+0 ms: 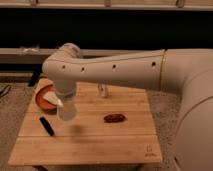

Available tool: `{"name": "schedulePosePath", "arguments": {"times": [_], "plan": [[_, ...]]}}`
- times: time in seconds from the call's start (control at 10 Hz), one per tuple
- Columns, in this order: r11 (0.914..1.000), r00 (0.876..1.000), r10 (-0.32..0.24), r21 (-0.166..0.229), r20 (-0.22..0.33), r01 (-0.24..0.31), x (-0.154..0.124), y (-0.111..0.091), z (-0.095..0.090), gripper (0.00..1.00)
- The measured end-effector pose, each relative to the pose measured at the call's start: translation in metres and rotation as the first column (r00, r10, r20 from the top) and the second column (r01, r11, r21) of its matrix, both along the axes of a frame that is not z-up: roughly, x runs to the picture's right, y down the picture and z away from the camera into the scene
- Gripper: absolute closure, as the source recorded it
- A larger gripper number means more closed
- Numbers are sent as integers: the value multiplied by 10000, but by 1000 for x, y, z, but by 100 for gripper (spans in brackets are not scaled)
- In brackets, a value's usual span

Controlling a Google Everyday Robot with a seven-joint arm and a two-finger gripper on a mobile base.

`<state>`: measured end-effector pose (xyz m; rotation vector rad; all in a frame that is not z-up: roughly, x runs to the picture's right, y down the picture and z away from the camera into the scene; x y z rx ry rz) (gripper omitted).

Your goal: Place the ceramic cup over the eraser

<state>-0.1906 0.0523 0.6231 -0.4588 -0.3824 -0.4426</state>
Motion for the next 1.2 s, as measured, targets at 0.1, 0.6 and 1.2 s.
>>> {"name": "schedulePosePath", "arguments": {"times": [0.1, 0.6, 1.2], "plan": [[9996, 9991, -264, 102, 317, 261, -12, -1, -13, 100], [9868, 9784, -1617, 141, 1286, 1612, -58, 18, -9, 100], [9690, 9525, -2439, 54, 1823, 2471, -79, 28, 11, 100]]}}
